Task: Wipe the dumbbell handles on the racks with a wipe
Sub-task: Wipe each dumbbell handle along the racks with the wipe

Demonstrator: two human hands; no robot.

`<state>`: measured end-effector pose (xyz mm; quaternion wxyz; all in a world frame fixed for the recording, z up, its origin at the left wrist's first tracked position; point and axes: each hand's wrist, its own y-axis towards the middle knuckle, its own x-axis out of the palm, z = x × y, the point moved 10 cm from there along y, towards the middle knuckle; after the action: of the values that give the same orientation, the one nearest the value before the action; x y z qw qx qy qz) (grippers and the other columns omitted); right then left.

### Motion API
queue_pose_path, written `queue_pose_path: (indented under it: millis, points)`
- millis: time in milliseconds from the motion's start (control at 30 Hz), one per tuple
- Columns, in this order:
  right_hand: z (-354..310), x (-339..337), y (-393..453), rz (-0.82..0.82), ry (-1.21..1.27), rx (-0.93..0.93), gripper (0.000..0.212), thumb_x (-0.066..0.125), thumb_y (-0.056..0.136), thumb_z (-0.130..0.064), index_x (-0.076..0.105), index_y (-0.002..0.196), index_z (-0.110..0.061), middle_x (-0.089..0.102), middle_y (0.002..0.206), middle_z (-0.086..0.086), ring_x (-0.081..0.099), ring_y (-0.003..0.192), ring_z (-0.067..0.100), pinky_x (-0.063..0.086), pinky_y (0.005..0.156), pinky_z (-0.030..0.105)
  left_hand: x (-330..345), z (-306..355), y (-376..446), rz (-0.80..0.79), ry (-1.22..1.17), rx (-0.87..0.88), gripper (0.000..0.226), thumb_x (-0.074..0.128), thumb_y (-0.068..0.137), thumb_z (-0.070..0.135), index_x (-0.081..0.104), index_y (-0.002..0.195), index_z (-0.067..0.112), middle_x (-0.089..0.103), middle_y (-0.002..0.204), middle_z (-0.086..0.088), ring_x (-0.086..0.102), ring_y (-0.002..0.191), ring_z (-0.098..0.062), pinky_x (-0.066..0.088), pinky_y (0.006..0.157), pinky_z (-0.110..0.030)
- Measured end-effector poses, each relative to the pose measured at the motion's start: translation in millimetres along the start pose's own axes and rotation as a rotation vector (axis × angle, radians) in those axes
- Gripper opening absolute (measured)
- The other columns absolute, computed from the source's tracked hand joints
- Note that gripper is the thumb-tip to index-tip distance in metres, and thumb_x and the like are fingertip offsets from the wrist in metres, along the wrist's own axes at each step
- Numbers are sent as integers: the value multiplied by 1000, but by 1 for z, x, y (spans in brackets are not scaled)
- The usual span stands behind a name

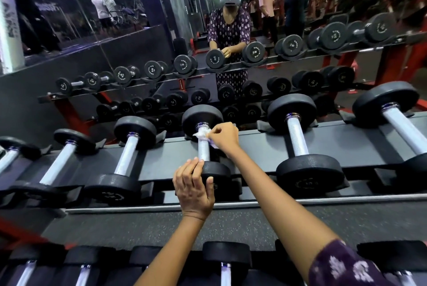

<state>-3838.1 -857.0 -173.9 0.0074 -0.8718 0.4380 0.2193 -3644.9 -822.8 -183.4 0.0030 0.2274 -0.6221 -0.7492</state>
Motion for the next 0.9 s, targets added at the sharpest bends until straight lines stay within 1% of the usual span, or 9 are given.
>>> queue_pose_path:
  millis: [100,167,267,433,533,600,633,767,900]
  points:
    - [-7,-1,1,20,20,-10,16,55,73,3,59,58,3,47,48,7,37,45,8,34,52,1,-1,0,-2,-5,-10,-1,44,23,103,38,46,122,6,46,123,-9,47,111,-29,35,99,-43]
    - [-4,4,-6,-79,-48,-52,14,58,72,3,64,60,-3,48,46,-2,41,44,6,35,50,4,-1,-2,-3,-5,-13,-10,44,23,103,38,46,123,6,46,123,-9,47,111,-29,34,100,-42]
    - [10,10,-15,-224,-70,-21,11,58,69,3,68,65,-1,54,52,-4,48,56,5,35,50,9,-1,-2,-2,0,-1,-2,44,23,103,38,45,123,6,46,123,-10,47,111,-29,36,97,-45]
    - [14,1,-6,-37,177,109,30,53,71,4,56,45,-9,54,51,1,45,58,1,36,52,3,1,0,-2,-15,0,15,44,23,103,38,45,124,6,45,124,-9,47,111,-29,37,96,-45]
    - [22,14,-20,-251,159,131,18,59,65,6,59,49,-3,50,41,2,42,45,9,35,48,21,0,-4,-2,-9,-4,-10,44,22,103,38,44,124,6,45,124,-10,46,111,-29,36,96,-45]
    - [28,27,-39,-501,113,164,22,59,69,9,56,52,-5,41,40,3,31,38,10,25,43,19,1,-4,-1,-7,10,-4,44,22,103,38,44,124,6,44,124,-10,46,111,-29,36,95,-46]
    - [29,28,-44,-550,98,173,22,57,71,10,54,55,-5,38,42,4,29,37,9,22,42,17,2,-3,-1,-11,14,4,44,22,103,38,45,124,6,44,124,-10,47,111,-30,37,94,-46]
    - [29,22,-40,-452,225,227,25,54,72,15,51,56,-3,40,35,-3,31,30,4,24,35,13,3,-1,-2,-25,7,16,44,22,103,38,44,124,6,44,124,-10,46,111,-29,37,94,-46]
    - [32,26,-56,-585,134,221,21,56,77,6,56,61,-9,43,41,-6,34,38,2,25,39,13,0,-4,-2,-13,4,-3,44,22,103,38,44,124,7,44,125,-10,46,111,-29,37,94,-47]
